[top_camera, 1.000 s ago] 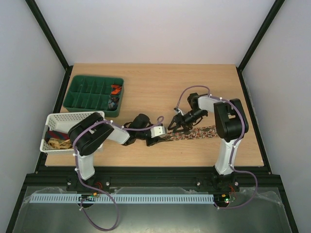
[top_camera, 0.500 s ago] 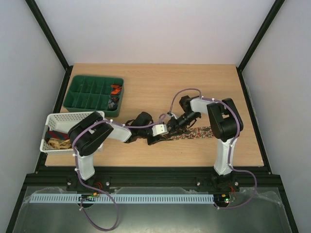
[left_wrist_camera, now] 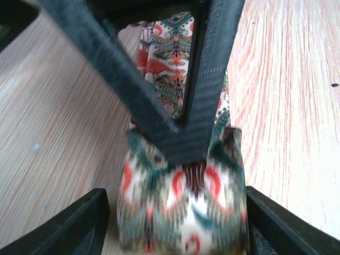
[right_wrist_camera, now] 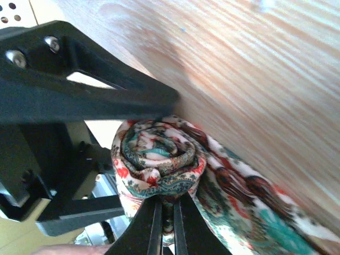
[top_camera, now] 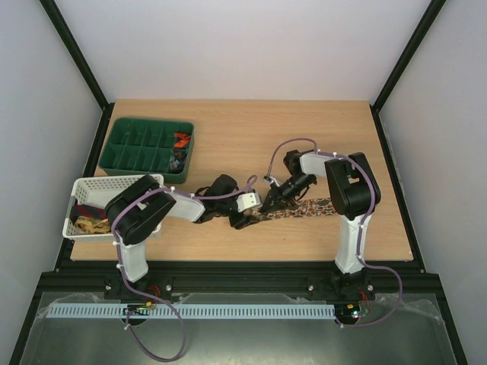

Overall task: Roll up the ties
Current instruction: Roll the tie at the center of the board.

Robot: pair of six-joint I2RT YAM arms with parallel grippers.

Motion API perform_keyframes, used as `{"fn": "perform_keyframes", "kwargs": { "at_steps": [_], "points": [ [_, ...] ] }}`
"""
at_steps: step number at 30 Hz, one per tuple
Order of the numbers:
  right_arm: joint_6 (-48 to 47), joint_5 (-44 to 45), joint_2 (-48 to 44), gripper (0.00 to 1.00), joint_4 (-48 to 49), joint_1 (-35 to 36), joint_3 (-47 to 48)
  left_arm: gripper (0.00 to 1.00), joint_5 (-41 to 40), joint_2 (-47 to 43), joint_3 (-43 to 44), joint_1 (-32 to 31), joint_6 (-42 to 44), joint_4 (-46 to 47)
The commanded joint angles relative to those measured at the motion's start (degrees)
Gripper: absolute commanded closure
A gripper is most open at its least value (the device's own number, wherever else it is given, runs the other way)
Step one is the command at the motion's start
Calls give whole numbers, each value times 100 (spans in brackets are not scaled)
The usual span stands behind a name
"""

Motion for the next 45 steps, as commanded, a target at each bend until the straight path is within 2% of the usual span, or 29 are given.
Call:
{"fn": "perform_keyframes", "kwargs": {
  "at_steps": [1, 7, 13, 15, 18, 20, 23, 27, 29, 31, 34, 41, 43, 45],
  "points": [
    [-363, 1307, 132, 99, 240, -158, -350, 29, 339, -268, -215, 64, -261, 404],
    [-438, 1676, -4, 99, 460, -223, -564, 23, 499, -13, -198, -29, -731, 1193],
    [-329, 1702, 7, 99, 657, -229, -736, 23, 490, 443, 79, -259, -799, 1624],
    [-234, 1633, 43, 99, 717, -226, -753, 28, 486, 570, 193, -285, -780, 1583],
    [-127, 1505, 62, 99, 768, -228, -736, 45, 318, 598, 237, -284, -569, 1324],
    [-85, 1427, 39, 98, 739, -229, -709, 53, 84, 459, 127, -283, -298, 1054],
    [-94, 1317, -37, 93, 577, -240, -568, 58, -251, 233, -130, -241, 4, 638],
    [-149, 893, -205, 67, 119, -324, -258, 60, -553, 65, -323, -223, 300, 151],
    [-174, 503, -329, 59, -123, -335, -141, 60, -606, 44, -348, -222, 353, -7],
    [-112, 44, -441, 55, -281, -323, -100, 59, -661, 49, -317, -231, 343, -126],
    [-4, -306, -536, 55, -307, -123, -137, 58, -697, 101, -178, -235, 259, -274],
    [247, -187, -310, 59, -4, 209, -182, 57, -692, 155, -4, -248, 162, -430],
    [281, 34, -232, 64, 102, 230, -177, 57, -688, 173, 19, -253, 163, -480],
    [192, 319, -117, 75, 100, 229, -143, 57, -688, 179, 48, -252, 162, -512]
  ]
}}
